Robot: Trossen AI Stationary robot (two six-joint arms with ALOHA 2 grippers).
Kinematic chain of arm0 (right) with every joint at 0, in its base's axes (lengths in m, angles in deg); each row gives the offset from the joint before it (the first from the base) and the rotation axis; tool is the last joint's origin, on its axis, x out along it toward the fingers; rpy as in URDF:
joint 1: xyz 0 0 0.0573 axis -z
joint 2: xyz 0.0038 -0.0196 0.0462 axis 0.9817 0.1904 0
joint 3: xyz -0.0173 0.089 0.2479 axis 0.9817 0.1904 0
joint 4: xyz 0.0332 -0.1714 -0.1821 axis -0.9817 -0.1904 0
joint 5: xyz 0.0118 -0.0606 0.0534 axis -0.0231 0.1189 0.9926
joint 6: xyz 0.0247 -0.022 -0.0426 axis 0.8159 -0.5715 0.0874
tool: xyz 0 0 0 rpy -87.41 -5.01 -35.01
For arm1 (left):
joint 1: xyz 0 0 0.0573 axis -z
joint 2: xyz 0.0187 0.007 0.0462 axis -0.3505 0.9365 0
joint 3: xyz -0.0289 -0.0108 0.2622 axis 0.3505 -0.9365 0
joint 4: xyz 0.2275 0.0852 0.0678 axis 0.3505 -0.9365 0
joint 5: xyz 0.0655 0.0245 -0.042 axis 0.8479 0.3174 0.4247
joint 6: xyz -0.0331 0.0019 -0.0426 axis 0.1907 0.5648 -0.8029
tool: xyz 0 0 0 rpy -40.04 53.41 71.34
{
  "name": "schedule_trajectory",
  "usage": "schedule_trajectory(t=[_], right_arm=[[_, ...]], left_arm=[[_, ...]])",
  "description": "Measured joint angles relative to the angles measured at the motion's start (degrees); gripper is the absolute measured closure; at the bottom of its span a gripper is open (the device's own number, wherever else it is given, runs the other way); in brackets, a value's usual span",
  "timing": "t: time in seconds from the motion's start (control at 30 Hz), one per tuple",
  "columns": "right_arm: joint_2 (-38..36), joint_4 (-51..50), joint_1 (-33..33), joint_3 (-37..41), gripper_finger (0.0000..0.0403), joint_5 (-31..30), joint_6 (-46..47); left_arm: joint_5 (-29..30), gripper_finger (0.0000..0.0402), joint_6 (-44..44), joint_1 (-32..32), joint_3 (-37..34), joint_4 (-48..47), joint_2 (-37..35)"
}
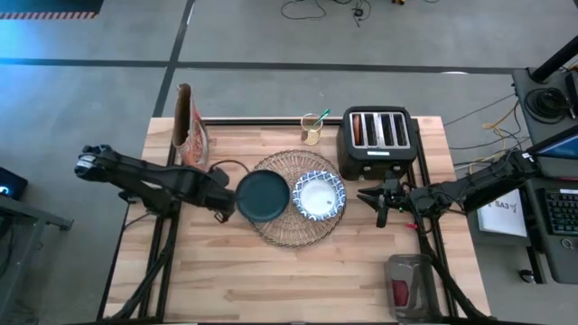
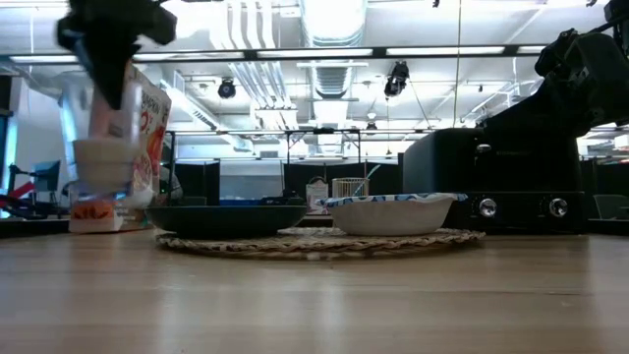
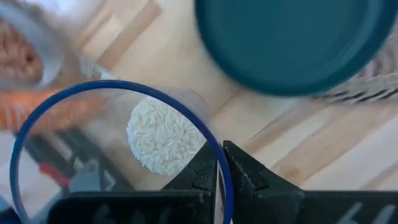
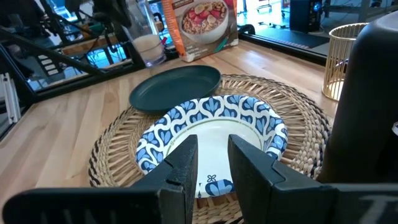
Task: Arrange a breakfast setting
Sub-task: Put the transparent cup of milk to the top of the black plate on the brown placemat
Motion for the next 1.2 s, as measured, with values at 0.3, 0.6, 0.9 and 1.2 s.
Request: schedule_trajectory(t=[0.3, 0.6, 0.9, 1.2], right_arm=[[0.0, 0.0, 0.0, 0.0, 0.0323, 0.0, 0.0], [0.0, 0.0, 0.0, 0.0, 0.0323, 0.0, 0.0], [0.0, 0.0, 0.0, 0.0, 0.0323, 0.0, 0.0], [0.0, 0.0, 0.0, 0.0, 0.0323, 0.0, 0.0]], left_arm=[[4.6, 0.0401, 18.9, -6.9, 12.4, 0.4, 12.5], [7.1, 0.0401, 35.1, -12.5, 20.3, 5.7, 19.8], [6.9, 0.0401, 51.4, -18.1, 21.1, 16.9, 22.1], [1.9, 0.0402, 67.5, -25.7, 21.1, 25.0, 24.3]])
